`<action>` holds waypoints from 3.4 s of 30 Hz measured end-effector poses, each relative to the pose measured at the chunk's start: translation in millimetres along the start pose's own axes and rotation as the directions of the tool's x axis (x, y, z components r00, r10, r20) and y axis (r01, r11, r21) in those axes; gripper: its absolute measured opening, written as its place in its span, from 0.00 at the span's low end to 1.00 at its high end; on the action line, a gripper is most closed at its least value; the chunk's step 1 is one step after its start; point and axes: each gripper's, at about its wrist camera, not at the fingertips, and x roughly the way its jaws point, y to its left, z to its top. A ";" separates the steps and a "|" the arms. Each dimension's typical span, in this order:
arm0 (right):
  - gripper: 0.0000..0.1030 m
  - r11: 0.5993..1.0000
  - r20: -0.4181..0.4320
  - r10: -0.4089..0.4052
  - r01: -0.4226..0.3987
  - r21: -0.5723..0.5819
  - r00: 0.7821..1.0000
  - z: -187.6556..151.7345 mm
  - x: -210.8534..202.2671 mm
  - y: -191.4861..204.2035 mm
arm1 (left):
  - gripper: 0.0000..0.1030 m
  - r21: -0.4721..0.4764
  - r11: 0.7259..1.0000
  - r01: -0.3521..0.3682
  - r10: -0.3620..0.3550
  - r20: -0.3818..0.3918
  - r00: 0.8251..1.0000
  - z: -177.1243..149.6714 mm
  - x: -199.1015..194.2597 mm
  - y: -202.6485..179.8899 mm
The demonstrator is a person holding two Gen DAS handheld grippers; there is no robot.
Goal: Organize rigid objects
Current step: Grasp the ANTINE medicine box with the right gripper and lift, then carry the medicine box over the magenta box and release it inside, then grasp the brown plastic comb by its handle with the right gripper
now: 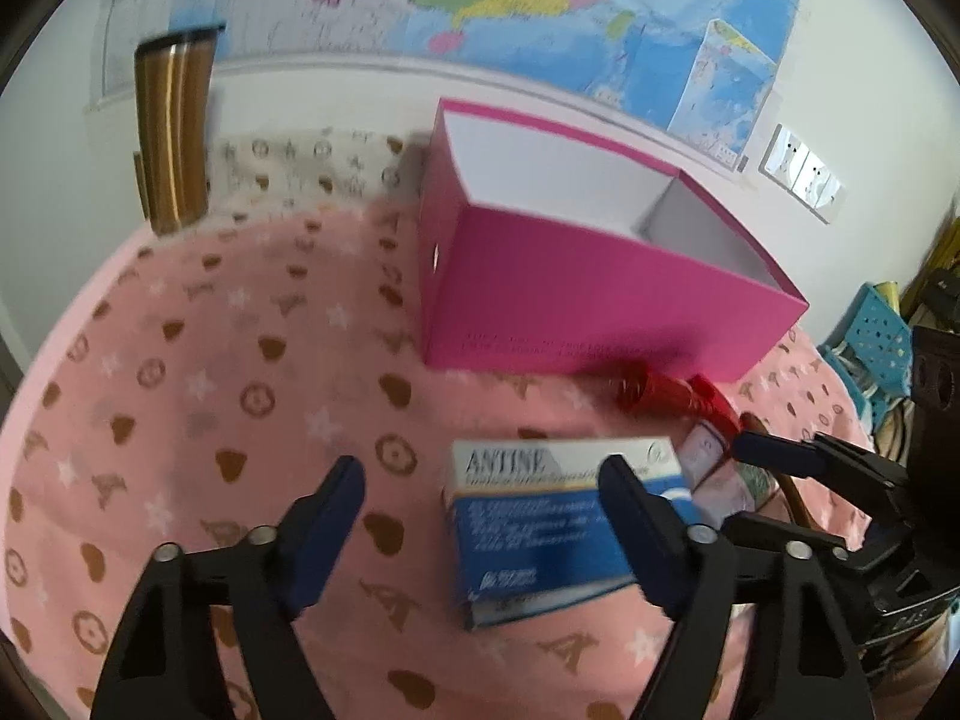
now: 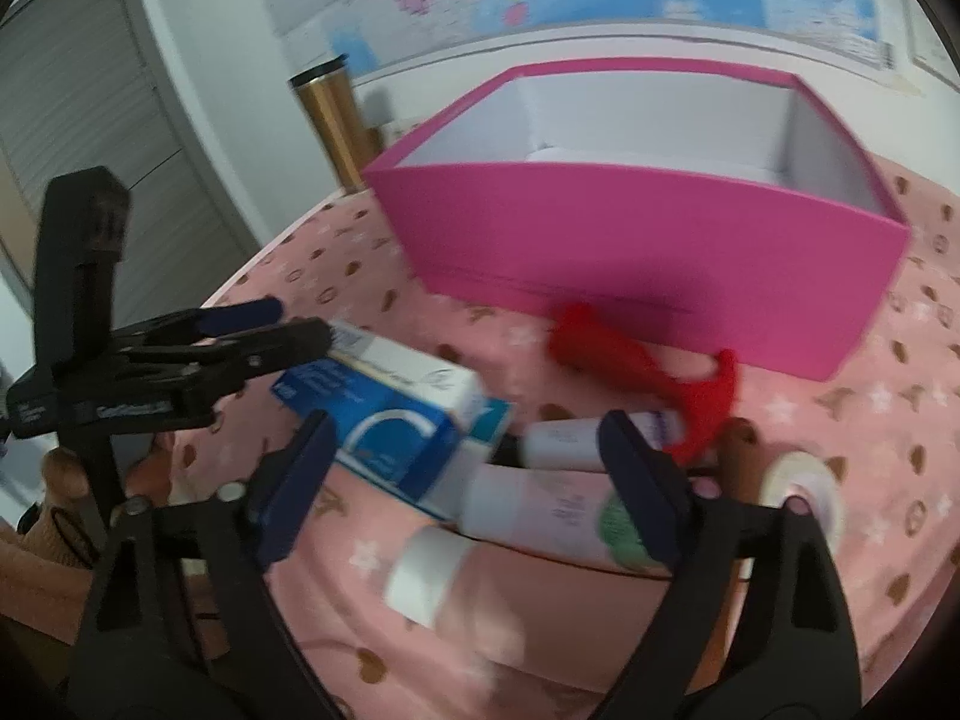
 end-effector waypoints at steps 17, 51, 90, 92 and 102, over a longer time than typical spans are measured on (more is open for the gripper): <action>0.45 0.997 -0.054 0.082 -0.081 0.013 0.995 2.7 34.6 14.6 | 0.47 0.041 0.995 0.086 -0.083 -0.073 0.994 -12.8 -4.3 -1.8; 0.46 0.997 0.205 -0.034 0.048 -0.060 0.978 104.9 -43.5 0.8 | 0.46 0.170 0.982 0.085 -0.104 0.106 0.989 118.7 -24.5 -59.6; 0.52 0.999 0.091 -0.031 0.028 0.030 0.995 106.5 -6.7 -58.4 | 0.56 0.164 0.977 -0.139 0.118 0.131 0.984 129.7 24.8 -48.9; 0.54 0.999 0.121 -0.038 0.036 0.017 0.992 95.2 -26.0 -56.3 | 0.56 0.168 0.978 -0.123 0.097 0.154 0.983 124.1 14.5 -48.8; 0.54 0.993 0.107 -0.093 0.085 0.083 0.990 29.4 -74.6 -76.9 | 0.62 0.221 0.974 0.043 -0.078 0.156 0.985 81.1 -18.1 -64.9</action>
